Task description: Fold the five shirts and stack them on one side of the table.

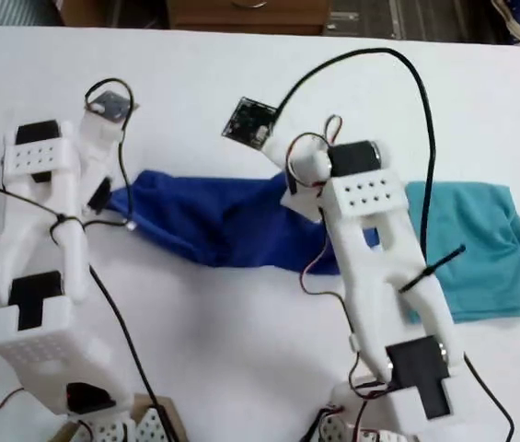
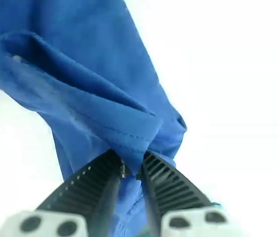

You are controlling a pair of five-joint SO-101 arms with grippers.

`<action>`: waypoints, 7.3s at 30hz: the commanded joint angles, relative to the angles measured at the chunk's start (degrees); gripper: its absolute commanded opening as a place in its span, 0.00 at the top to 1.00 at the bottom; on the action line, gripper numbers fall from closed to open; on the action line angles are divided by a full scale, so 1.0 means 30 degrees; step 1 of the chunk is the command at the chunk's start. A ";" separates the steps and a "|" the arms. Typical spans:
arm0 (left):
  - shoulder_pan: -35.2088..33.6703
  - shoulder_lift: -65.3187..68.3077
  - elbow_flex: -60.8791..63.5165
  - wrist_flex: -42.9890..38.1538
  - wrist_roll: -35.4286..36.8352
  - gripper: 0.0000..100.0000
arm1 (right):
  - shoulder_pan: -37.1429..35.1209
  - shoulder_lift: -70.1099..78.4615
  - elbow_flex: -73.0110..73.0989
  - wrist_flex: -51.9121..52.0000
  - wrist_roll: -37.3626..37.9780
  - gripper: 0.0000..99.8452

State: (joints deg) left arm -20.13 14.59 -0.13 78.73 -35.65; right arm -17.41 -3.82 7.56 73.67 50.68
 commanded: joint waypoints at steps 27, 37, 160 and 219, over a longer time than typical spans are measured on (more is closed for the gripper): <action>0.0176 -0.1114 -0.0103 -0.0264 -0.0176 0.97 | -0.1245 -0.2476 0.0117 0.4996 0.0879 0.86; 0.0176 -0.1114 -0.0103 -0.0264 -0.0176 0.97 | -0.0308 0.3092 0.1026 -0.0190 -0.2696 0.85; 0.0176 -0.1084 0.0103 -0.0381 -0.0117 0.97 | -0.3267 -0.2652 0.6476 0.2183 0.1172 0.98; 0.0088 -0.1084 0.0073 -0.0293 -0.0176 0.97 | -0.1949 0.4879 0.0410 0.2886 -0.0381 0.78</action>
State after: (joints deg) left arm -20.13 14.59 0.40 77.41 -35.65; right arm -23.03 10.77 10.90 83.16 49.80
